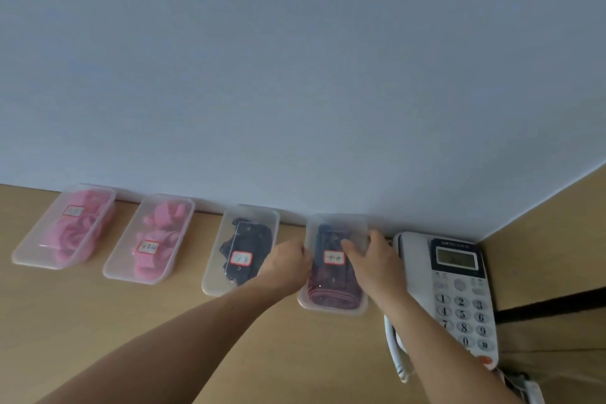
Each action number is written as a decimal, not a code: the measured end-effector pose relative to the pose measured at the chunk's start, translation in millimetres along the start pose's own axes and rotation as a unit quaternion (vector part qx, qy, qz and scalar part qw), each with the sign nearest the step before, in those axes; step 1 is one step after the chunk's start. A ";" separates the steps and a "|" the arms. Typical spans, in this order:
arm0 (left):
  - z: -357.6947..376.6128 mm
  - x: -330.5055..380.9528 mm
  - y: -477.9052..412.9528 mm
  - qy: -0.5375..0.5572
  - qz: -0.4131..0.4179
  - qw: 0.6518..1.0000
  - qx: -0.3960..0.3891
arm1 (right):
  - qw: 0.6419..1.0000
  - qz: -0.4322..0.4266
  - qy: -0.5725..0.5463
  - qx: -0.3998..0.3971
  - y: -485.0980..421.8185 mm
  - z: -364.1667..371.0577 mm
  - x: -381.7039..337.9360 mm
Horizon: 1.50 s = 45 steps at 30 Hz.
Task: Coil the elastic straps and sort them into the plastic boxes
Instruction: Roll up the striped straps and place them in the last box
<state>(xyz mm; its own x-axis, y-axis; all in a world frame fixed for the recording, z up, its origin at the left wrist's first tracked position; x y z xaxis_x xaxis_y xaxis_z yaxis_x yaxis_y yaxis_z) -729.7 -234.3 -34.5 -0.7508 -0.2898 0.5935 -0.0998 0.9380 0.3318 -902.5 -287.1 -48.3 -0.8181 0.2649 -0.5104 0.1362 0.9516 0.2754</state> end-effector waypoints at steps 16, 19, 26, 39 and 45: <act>7.3 11.9 -1.8 -0.005 0.053 0.996 0.070 | 0.998 0.053 -0.017 -0.036 -0.4 1.9 8.3; 17.3 29.0 -6.6 -0.117 0.146 0.978 0.092 | 0.999 0.041 -0.015 -0.026 0.9 1.1 6.2; 56.2 18.8 -9.8 -0.213 0.180 0.960 0.040 | 0.999 0.035 0.000 -0.020 2.2 1.2 8.6; 59.1 23.6 -10.5 -0.273 0.219 0.936 0.032 | 0.998 0.054 -0.022 -0.027 -29.0 -8.9 -7.2; 60.9 22.7 -12.2 -0.274 0.263 0.924 0.030 | 0.994 0.099 -0.045 -0.031 -52.3 3.0 -1.5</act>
<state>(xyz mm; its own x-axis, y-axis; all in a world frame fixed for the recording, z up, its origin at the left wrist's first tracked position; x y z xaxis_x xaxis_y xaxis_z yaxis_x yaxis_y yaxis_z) -785.2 -240.8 -69.8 -0.9223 0.3340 0.1945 0.3497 0.9354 0.0520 -906.7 -336.8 -64.4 -0.7257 0.4607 -0.5110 0.2523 0.8692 0.4253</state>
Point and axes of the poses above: each hand's wrist, its own y-axis away from the middle knuckle, its own z-axis out of the palm, x = y × z, the point moved 4 cm from there along -y, towards the middle knuckle, and after that the axes turned 13 degrees about z, right-handed, at the moved point
